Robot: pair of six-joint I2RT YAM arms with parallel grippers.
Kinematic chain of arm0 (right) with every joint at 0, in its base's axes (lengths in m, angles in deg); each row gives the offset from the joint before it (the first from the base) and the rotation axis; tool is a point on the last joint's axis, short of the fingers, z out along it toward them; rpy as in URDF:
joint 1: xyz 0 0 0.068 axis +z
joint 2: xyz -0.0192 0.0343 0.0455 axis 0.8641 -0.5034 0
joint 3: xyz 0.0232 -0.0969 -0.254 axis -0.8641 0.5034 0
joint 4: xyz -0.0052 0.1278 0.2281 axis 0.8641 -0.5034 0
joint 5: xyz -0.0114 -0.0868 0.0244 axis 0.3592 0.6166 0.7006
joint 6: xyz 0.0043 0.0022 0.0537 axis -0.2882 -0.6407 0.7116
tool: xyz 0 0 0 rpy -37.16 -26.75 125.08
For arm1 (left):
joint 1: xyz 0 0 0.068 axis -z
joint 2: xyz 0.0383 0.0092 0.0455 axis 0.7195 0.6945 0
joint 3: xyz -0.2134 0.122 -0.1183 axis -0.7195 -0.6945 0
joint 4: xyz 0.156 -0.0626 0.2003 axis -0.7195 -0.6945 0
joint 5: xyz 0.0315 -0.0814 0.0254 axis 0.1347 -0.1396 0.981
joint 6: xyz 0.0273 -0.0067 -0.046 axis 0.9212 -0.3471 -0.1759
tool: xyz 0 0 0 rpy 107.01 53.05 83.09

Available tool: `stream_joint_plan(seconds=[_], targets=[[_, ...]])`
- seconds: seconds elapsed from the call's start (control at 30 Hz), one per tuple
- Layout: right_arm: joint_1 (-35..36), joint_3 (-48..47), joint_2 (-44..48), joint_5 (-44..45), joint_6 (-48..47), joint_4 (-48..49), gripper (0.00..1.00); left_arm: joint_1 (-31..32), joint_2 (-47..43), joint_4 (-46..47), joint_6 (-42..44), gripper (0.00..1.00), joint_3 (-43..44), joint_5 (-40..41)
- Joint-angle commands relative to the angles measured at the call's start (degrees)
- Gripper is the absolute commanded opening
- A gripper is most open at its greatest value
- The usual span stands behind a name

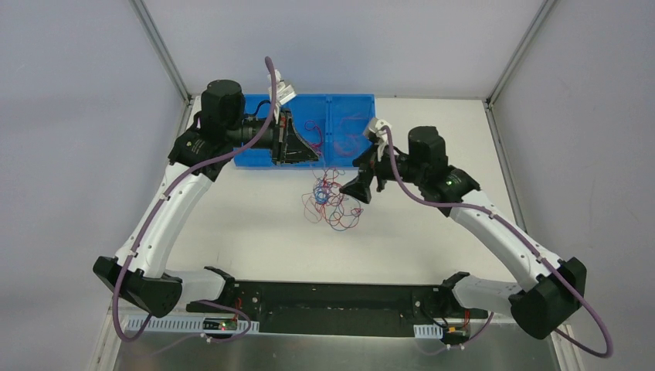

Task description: Untangle the cables

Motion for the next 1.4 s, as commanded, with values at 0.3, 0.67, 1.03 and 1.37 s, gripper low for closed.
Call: stream_joint_plan(seconds=[0.3, 0.67, 1.03, 1.37], targets=[[14.78, 6.5, -16.72, 12.04, 10.53, 45.64, 0.66, 4.33, 5.78, 0.68, 1.33, 0.0, 13.14, -2.54], [12.59, 23.61, -13.66, 14.03, 13.75, 42.89, 0.3, -6.96, 11.0, 8.61, -11.02, 0.0, 36.6, -2.63], [3.33, 30.29, -8.39, 9.97, 22.05, 30.8, 0.33, -13.18, 18.36, 19.73, -15.09, 0.0, 51.48, 9.32], [0.65, 31.0, -7.76, 7.72, 21.26, 23.79, 0.26, -13.14, 27.93, 24.52, -15.87, 0.0, 61.62, 19.96]])
